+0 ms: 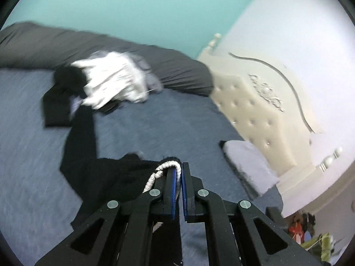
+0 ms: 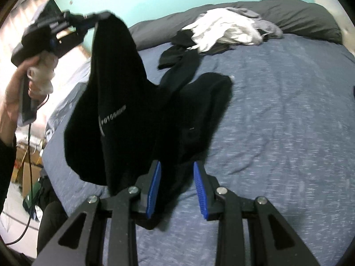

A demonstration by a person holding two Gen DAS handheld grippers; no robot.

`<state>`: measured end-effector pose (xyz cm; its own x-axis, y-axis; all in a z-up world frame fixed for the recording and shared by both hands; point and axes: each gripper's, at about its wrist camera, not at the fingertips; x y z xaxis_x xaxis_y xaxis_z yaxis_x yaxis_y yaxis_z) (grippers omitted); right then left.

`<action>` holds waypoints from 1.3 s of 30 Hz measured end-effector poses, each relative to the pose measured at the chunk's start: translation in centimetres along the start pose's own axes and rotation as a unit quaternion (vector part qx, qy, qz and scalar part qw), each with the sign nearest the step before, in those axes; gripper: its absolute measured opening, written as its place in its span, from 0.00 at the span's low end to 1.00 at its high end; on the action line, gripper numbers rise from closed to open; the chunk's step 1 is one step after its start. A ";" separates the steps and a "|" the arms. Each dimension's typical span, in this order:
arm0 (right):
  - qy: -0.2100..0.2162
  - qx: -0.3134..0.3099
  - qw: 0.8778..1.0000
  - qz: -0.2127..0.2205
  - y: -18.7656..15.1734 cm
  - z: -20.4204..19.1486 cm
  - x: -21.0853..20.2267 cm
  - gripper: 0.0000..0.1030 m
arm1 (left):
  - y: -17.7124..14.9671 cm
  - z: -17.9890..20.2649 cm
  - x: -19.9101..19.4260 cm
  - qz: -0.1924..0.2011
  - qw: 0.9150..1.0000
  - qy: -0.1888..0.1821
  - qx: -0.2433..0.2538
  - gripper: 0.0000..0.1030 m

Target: Fold clothes

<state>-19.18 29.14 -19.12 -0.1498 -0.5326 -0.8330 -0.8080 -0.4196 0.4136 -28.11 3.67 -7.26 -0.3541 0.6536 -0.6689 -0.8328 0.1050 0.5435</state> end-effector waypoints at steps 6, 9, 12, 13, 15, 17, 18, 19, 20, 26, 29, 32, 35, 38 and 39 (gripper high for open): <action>-0.011 0.046 0.999 0.004 -0.1 4.6 -0.5 0.30 | 1.3 2.5 10.3 -0.094 0.995 -0.001 0.020 0.05; -0.013 0.051 0.999 0.000 -0.1 5.8 -0.3 0.30 | -0.1 1.3 13.4 -0.125 0.992 -0.001 0.007 0.06; -0.018 0.050 0.999 -0.006 0.1 6.5 0.2 0.30 | -1.7 -0.3 14.7 -0.140 0.990 0.001 -0.005 0.23; -0.019 0.051 0.998 -0.007 0.2 6.7 0.4 0.30 | -2.0 -0.9 14.3 -0.137 0.990 0.000 -0.011 0.30; -0.019 0.053 0.998 -0.010 0.3 7.0 0.7 0.30 | -2.9 -2.0 12.8 -0.130 0.991 0.004 -0.013 0.34; -0.024 0.053 0.998 -0.013 0.7 7.1 1.2 0.30 | -3.8 -2.5 11.1 -0.124 0.992 0.016 -0.012 0.40; -0.027 0.052 0.998 -0.015 1.0 7.1 1.5 0.30 | -4.4 -2.9 10.2 -0.122 0.992 0.021 -0.014 0.44; -0.032 0.052 0.998 -0.015 1.1 7.1 1.6 0.30 | -5.0 -3.2 9.7 -0.123 0.992 0.019 -0.016 0.44; -0.034 0.053 0.998 -0.014 1.2 7.2 1.8 0.30 | -5.8 -3.4 9.1 -0.125 0.992 0.016 -0.017 0.45; -0.040 0.077 0.996 -0.009 1.5 8.1 2.0 0.30 | -10.2 -3.4 8.3 -0.156 0.988 0.003 -0.022 0.55; -0.048 0.076 0.996 -0.011 1.4 8.0 1.5 0.30 | -12.3 -3.2 9.6 -0.182 0.983 0.008 -0.020 0.55; -0.049 0.081 0.995 -0.008 1.1 8.2 0.8 0.31 | -14.2 -3.0 11.2 -0.208 0.978 0.006 -0.028 0.56; -0.051 0.085 0.995 -0.007 1.1 8.6 0.4 0.44 | -15.7 -2.4 12.6 -0.224 0.974 0.002 -0.026 0.56; -0.058 0.088 0.994 -0.010 1.4 9.2 0.5 0.55 | -16.6 -2.1 13.5 -0.233 0.972 -0.003 -0.023 0.56; -0.063 0.090 0.994 -0.012 1.5 9.5 0.8 0.56 | -16.8 -2.1 13.7 -0.234 0.972 -0.004 -0.022 0.56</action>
Point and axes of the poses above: each gripper's, at about its wrist camera, not at the fingertips, and x roughly the way its jaws point, z to its right, y to its top, and after that the axes turned 12 degrees about -z, right-handed
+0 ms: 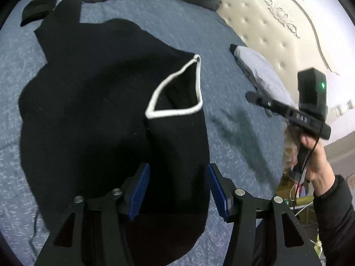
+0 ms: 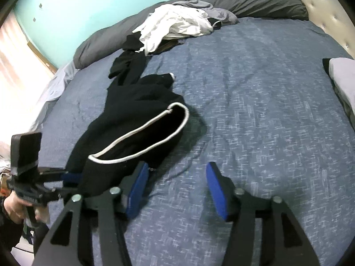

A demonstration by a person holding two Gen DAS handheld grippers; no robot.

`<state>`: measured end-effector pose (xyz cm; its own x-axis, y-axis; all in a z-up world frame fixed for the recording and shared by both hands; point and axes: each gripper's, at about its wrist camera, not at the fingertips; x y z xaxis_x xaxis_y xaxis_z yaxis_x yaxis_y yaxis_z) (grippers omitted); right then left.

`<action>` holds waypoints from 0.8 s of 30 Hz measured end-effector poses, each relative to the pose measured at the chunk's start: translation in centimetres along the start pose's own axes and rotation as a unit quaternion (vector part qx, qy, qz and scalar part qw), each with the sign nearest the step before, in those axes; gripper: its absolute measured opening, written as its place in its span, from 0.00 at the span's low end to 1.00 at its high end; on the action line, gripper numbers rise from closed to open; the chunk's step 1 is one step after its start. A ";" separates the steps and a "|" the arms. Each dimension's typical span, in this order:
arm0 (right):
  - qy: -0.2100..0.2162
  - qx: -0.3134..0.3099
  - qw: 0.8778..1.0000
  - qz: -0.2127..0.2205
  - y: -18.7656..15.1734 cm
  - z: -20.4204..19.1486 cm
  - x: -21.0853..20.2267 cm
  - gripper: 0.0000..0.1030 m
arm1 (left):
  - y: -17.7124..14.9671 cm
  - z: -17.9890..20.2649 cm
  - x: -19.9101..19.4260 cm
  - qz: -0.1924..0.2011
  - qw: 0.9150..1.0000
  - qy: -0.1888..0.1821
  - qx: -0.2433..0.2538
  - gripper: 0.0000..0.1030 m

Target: Fold clothes

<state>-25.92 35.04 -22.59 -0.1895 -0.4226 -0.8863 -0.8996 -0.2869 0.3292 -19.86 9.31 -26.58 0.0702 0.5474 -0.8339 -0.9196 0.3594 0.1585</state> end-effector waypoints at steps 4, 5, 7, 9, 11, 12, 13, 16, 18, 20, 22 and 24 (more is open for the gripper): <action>-0.015 0.016 1.000 -0.016 1.2 1.2 1.8 0.57 | -0.3 0.0 1.0 -0.005 1.000 -0.002 0.004 0.56; -0.016 0.021 0.999 -0.018 1.5 1.5 2.3 0.57 | -0.4 0.0 1.3 -0.006 1.000 -0.002 0.005 0.56; -0.007 0.029 0.999 -0.011 2.6 2.0 3.0 0.58 | -0.6 0.0 1.7 -0.008 1.000 -0.003 0.007 0.55; -0.006 0.029 1.000 -0.006 3.7 2.1 3.6 0.59 | -0.7 -0.3 1.7 -0.003 1.000 -0.005 0.008 0.45; -0.007 0.024 1.000 -0.004 4.9 1.9 4.2 0.59 | -0.5 -0.3 1.8 -0.003 1.000 0.000 0.013 0.25; -0.006 0.021 1.000 -0.002 5.4 1.7 4.4 0.59 | -0.4 -0.3 1.9 -0.003 1.000 0.003 0.016 0.14; -0.007 0.013 1.000 -0.002 6.2 1.3 4.8 0.59 | -0.3 -0.4 1.9 -0.002 1.000 0.003 0.018 0.12; -0.047 -0.015 0.999 -0.015 7.6 0.3 6.3 0.59 | -0.5 -0.6 1.6 0.000 1.000 -0.001 0.025 0.08; -0.072 -0.033 0.997 -0.022 8.4 -0.3 7.4 0.59 | -0.9 -0.7 1.2 0.004 1.000 -0.002 0.031 0.07; -0.083 -0.047 0.995 -0.025 8.8 -0.6 8.2 0.59 | -0.9 -0.6 0.9 0.008 0.999 -0.004 0.034 0.07; -0.087 -0.054 0.994 -0.023 9.1 -1.0 8.9 0.59 | -0.9 -0.4 0.6 0.014 0.999 -0.005 0.038 0.07; -0.086 -0.061 0.994 -0.019 9.2 -1.4 9.3 0.50 | -0.8 -0.2 0.2 0.020 0.999 -0.006 0.039 0.07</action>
Point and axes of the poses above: each gripper's, at about its wrist camera, not at the fingertips, and x roughly the way its jaws point, z to its right, y to its top, and after that the axes turned 12 degrees about -z, right-handed
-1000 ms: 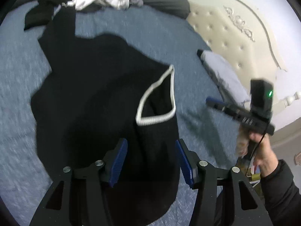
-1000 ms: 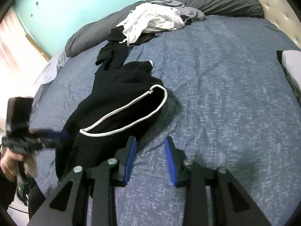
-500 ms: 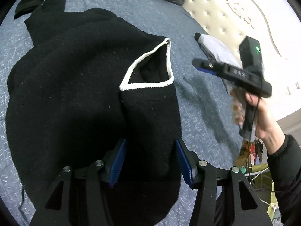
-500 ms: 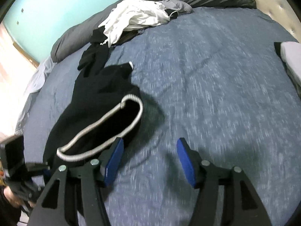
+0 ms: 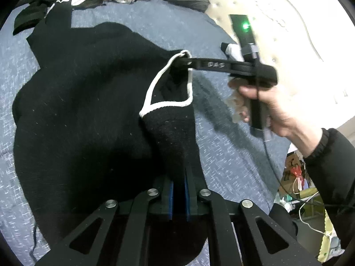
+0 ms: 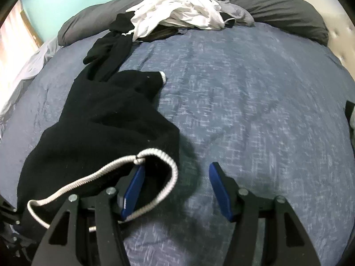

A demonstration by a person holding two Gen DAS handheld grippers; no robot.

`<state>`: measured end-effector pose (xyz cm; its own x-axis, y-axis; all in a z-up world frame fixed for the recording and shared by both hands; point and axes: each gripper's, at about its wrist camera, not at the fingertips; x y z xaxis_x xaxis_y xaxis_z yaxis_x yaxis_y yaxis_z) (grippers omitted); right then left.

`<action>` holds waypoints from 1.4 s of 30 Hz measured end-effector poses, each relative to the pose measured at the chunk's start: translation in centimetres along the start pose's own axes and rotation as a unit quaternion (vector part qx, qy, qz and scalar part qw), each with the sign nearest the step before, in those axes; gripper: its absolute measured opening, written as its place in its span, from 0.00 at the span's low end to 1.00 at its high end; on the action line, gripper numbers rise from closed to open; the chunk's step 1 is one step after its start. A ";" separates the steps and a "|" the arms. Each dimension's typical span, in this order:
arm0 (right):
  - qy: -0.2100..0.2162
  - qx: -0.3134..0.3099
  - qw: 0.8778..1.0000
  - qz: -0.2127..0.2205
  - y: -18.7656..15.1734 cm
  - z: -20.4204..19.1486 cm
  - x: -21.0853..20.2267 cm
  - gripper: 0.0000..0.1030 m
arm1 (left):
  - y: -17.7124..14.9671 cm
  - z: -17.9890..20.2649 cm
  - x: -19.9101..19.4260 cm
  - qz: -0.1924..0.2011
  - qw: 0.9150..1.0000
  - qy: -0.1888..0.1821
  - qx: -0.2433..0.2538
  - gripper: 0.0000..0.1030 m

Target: Fold clothes

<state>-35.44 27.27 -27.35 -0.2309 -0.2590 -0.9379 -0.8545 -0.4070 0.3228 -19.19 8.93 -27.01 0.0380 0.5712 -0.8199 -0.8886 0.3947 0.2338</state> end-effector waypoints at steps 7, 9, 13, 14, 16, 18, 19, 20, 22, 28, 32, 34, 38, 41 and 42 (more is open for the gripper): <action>0.000 -0.005 0.999 0.045 0.3 -2.2 -2.4 0.04 | 0.1 -0.1 -2.6 0.027 0.999 0.025 0.000 0.06; 0.002 -0.003 0.998 0.068 0.4 -2.5 -4.5 0.03 | 0.3 0.3 -4.1 0.037 0.999 0.039 -0.002 0.06; 0.010 -0.002 0.993 0.121 0.9 -3.6 -10.0 0.03 | 0.1 1.5 -8.0 0.064 0.995 0.079 0.010 0.06; 0.012 -0.003 0.991 0.134 1.1 -3.9 -11.5 0.03 | 0.1 1.8 -9.2 0.073 0.993 0.091 0.013 0.06; 0.012 -0.017 0.987 0.156 1.3 -5.5 -15.0 0.03 | 0.1 2.3 -12.0 0.095 0.989 0.110 0.013 0.06; 0.013 -0.028 0.984 0.176 1.7 -6.9 -18.2 0.03 | 0.1 3.1 -15.0 0.113 0.985 0.128 0.016 0.06; 0.013 -0.033 0.981 0.189 1.8 -7.7 -20.1 0.03 | 0.1 3.5 -16.4 0.123 0.983 0.137 0.018 0.06; 0.018 -0.032 0.980 0.197 2.0 -8.1 -21.5 0.03 | 0.0 3.9 -17.9 0.132 0.980 0.146 0.019 0.06; 0.023 -0.034 0.975 0.216 2.3 -9.2 -24.8 0.03 | 0.0 4.7 -20.8 0.150 0.975 0.164 0.022 0.06; 0.008 -0.057 0.963 0.265 3.0 -13.1 -34.6 0.03 | 0.1 6.9 -29.1 0.202 0.957 0.207 0.027 0.06; -0.001 -0.061 0.955 0.291 3.1 -14.7 -40.1 0.03 | 0.8 9.2 -34.5 0.238 0.942 0.235 0.033 0.06; -0.009 -0.066 0.950 0.304 2.8 -15.5 -42.8 0.03 | 0.9 10.5 -37.2 0.257 0.934 0.245 0.038 0.06; -0.020 -0.073 0.939 0.335 2.3 -17.0 -48.5 0.03 | 1.0 13.9 -42.2 0.292 0.917 0.266 0.052 0.06; -0.026 -0.074 0.932 0.353 2.0 -17.7 -51.8 0.03 | 1.0 16.6 -45.6 0.314 0.905 0.280 0.063 0.06; -0.028 -0.074 0.931 0.357 2.0 -17.9 -52.6 0.03 | 1.0 17.5 -46.8 0.322 0.901 0.285 0.067 0.05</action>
Point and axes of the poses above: each gripper's, at about its wrist camera, not at the fingertips, and x roughly the way its jaws point, z to its right, y to its top, and after that the axes turned 12 degrees about -z, right-handed
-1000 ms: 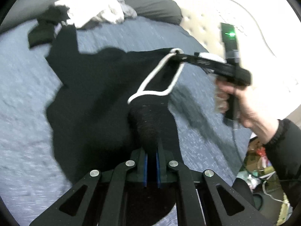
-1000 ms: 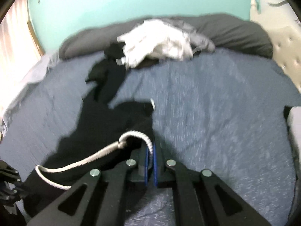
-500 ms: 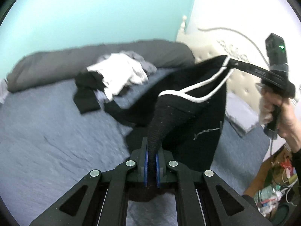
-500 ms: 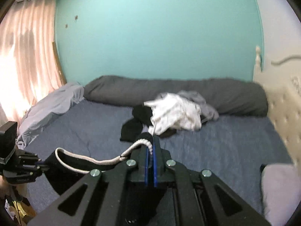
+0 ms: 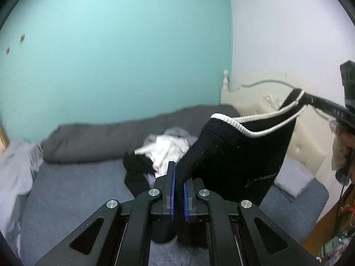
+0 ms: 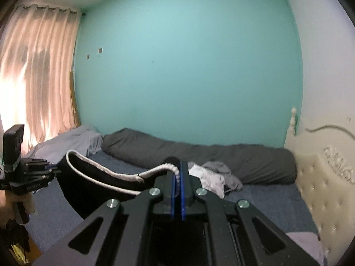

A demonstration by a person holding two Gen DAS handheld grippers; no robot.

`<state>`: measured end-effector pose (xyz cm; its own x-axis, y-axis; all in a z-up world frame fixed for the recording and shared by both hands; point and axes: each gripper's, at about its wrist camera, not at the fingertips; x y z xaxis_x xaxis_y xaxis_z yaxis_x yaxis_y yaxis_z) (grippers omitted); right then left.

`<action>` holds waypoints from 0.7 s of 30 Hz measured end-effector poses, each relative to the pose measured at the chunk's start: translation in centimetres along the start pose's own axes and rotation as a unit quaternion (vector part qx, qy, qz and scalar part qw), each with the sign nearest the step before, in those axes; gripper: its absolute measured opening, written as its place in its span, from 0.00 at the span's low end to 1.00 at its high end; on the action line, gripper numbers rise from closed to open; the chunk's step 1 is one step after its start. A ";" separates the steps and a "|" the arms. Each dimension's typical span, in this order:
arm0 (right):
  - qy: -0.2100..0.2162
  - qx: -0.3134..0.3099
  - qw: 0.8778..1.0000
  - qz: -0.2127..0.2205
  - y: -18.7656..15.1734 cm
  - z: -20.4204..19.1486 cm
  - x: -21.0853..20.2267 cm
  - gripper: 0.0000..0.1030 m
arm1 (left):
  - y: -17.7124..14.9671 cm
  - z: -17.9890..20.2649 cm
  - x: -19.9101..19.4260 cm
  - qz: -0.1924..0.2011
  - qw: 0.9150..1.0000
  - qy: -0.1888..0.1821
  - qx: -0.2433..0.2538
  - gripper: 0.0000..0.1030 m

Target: Fold clothes

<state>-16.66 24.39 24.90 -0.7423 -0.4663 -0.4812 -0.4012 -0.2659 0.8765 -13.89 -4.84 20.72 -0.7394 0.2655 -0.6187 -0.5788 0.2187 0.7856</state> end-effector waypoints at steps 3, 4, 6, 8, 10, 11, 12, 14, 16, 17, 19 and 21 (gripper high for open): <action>-0.004 0.000 1.000 0.013 1.7 -0.2 -2.2 0.03 | 2.0 0.4 -3.0 0.017 1.000 0.010 0.008 0.05; -0.004 0.000 1.000 0.016 1.9 -0.3 -2.6 0.03 | 2.6 0.5 -3.9 0.021 1.000 0.013 0.011 0.05; -0.002 0.000 1.000 0.021 2.4 -0.5 -3.6 0.03 | 3.2 0.8 -5.3 0.026 0.999 0.018 0.016 0.05; 0.000 -0.001 1.000 0.024 2.7 -0.7 -4.4 0.03 | 3.3 1.1 -6.1 0.027 0.999 0.022 0.020 0.05; 0.001 -0.003 1.000 0.024 2.6 -1.0 -5.1 0.03 | 3.0 1.3 -6.6 0.026 0.999 0.024 0.021 0.05; 0.003 -0.004 1.000 0.024 2.4 -1.1 -5.4 0.03 | 2.8 1.4 -6.9 0.026 0.999 0.025 0.021 0.05; 0.005 -0.004 1.000 0.024 2.3 -1.1 -5.7 0.03 | 2.4 1.5 -7.0 0.023 0.999 0.025 0.022 0.05; 0.008 -0.003 1.000 0.022 1.9 -1.2 -6.3 0.03 | 1.7 1.8 -7.3 0.018 0.999 0.026 0.023 0.06; 0.009 -0.003 1.000 0.022 1.3 -1.4 -6.8 0.03 | 1.0 1.9 -7.4 0.016 0.999 0.024 0.023 0.05; 0.009 -0.003 1.000 0.021 1.0 -1.5 -6.9 0.03 | 0.8 1.9 -7.2 0.015 0.999 0.024 0.023 0.05; 0.010 -0.004 1.000 0.021 0.4 -1.8 -7.2 0.03 | 0.2 2.1 -6.8 0.013 0.999 0.024 0.024 0.06; 0.009 -0.007 1.000 0.020 -0.3 -2.2 -7.4 0.03 | -0.3 2.3 -6.9 0.010 0.999 0.024 0.024 0.06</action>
<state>-9.87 26.08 28.19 -0.7473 -0.4920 -0.4466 -0.3641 -0.2589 0.8946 -7.81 -4.56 24.72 -0.7665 0.2258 -0.6013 -0.5474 0.2600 0.7955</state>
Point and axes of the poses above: each gripper's, at about its wrist camera, not at the fingertips, and x roughly the way its jaws point, z to its right, y to its top, and after that the axes turned 12 degrees about -z, right-handed
